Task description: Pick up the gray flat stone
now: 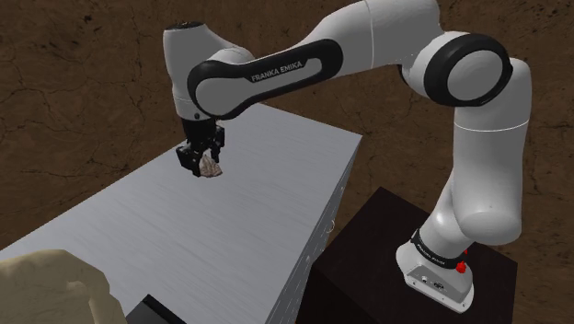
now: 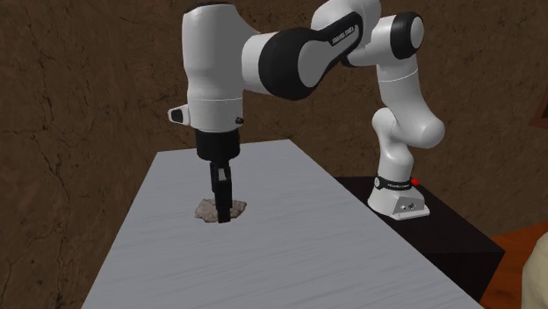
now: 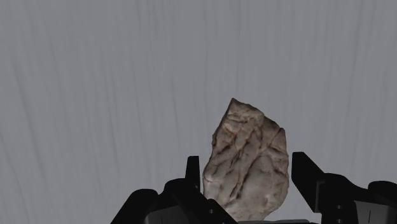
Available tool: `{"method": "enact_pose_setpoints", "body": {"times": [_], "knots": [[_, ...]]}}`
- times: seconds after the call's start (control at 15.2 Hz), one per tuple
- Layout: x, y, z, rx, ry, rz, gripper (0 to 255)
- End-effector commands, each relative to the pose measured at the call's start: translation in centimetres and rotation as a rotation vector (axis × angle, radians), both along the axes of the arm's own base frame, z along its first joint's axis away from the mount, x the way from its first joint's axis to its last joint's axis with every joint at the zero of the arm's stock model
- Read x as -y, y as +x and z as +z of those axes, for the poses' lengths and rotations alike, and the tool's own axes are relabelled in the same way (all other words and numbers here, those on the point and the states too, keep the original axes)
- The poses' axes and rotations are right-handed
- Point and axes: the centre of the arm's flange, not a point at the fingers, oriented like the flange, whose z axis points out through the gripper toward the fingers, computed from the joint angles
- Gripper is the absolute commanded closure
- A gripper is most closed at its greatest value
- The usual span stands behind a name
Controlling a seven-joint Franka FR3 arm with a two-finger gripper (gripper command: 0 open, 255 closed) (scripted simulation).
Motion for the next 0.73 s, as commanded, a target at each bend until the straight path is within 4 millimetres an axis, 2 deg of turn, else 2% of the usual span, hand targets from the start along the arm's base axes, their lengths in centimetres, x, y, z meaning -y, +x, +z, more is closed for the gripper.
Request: {"method": "enact_pose_setpoints", "body": {"times": [0.0,0.53,0.66], "knots": [[0.0,-0.1,0.9,0.0,0.0,0.0,255],[0.0,-0.1,5.2,0.0,0.0,0.0,255],[0.0,-0.1,5.2,0.0,0.0,0.0,255]]}}
